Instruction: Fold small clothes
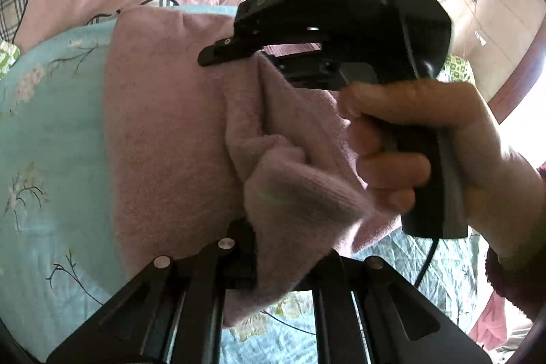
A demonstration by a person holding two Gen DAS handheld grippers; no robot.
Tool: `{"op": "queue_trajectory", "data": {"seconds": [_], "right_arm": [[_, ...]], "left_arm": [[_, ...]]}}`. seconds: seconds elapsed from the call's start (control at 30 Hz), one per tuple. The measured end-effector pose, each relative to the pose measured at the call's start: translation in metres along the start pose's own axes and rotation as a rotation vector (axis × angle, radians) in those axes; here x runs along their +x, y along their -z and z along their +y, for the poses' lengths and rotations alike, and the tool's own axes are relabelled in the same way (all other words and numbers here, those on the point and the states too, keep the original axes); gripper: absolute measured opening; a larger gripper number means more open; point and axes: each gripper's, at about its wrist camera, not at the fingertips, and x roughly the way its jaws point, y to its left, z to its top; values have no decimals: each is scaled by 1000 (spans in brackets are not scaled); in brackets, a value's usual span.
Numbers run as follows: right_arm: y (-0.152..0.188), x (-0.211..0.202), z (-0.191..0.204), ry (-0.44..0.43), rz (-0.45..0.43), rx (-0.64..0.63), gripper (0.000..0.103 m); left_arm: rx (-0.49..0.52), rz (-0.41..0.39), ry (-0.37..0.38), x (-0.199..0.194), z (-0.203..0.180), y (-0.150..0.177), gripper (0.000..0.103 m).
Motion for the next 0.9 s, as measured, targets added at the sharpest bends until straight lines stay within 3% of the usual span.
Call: {"op": "queue_trajectory", "data": {"seconds": [0.1,0.23,0.37,0.53,0.7,0.77,0.9], "right_arm": [[-4,-16,7,-27,-23,-13,15],[-6,-78,22,-105,-126,-91,15],[-4,-127,-8,-34,-176,-113,15],[2,-127,-77,43,-141,-16,15],[8,-121,-103,54,-129,26,15],[8,-116,-107,70,-118,38,19],[8,-118,-106,126,-119,55,25]], "left_arm": [[32,-30,28,-13,-13,-10,6],[113,-59,130,-16,-48,-28,7],[180,-26,181,17,-86,-33,7],[199,70,175,66,-110,-27,7],[187,116,171,92,-106,-37,10],[168,139,187,97,-101,-46,16],[143,165,242,85,-89,-55,44]]}}
